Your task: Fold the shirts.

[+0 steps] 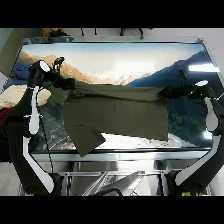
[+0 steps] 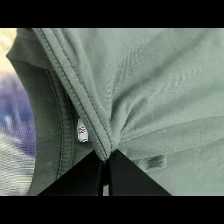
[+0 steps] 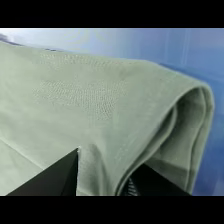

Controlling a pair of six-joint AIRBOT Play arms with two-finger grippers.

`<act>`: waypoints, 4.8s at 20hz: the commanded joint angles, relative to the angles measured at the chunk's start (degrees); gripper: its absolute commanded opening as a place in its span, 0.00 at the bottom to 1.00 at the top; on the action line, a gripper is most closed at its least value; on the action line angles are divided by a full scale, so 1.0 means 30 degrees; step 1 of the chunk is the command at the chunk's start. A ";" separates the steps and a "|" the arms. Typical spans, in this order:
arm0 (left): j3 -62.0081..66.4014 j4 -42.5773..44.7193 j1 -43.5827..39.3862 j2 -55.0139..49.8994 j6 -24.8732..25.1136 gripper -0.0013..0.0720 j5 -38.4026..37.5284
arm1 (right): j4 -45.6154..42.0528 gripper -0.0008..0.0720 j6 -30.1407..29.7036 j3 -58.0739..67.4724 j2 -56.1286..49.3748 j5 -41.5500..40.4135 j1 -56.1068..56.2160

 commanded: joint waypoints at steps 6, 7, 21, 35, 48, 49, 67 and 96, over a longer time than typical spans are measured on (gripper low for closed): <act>0.0036 -0.0015 0.0991 0.1719 -0.0182 0.89 -0.2878 | -0.0503 0.70 0.2222 -0.0007 0.2455 0.1894 -0.0612; 0.0036 -0.0073 0.1195 0.1931 -0.0197 0.89 -0.3555 | -0.0831 0.70 0.2543 -0.0007 0.2892 0.2419 -0.0933; -1.8331 -0.0080 0.3337 1.0659 -0.0998 0.89 -0.2980 | -0.1610 0.70 0.0823 -1.4477 1.0316 0.2135 -0.7220; -2.5500 -0.4707 0.2914 1.3311 0.1005 0.89 0.2572 | -0.1727 0.52 -0.0619 -1.7405 1.0032 0.1268 -0.6237; -2.3088 -0.6929 0.1668 1.3311 0.2565 0.03 0.0554 | -0.1588 0.52 -0.0605 -1.8243 1.0032 0.1246 -0.5763; -2.2994 -0.6951 0.1668 1.3318 0.2557 0.03 0.0401 | -0.1588 0.51 -0.0612 -1.8433 1.0032 0.1239 -0.5348; -2.1500 -0.5770 0.1311 1.8863 0.1960 0.03 -0.2084 | -0.1151 0.04 0.2419 -1.6429 1.3624 0.2470 -0.5989; 0.0080 -0.6615 -0.0007 0.1304 0.0481 0.98 0.0444 | 0.2863 0.93 -0.2608 -0.5982 0.4197 -0.3701 -0.2681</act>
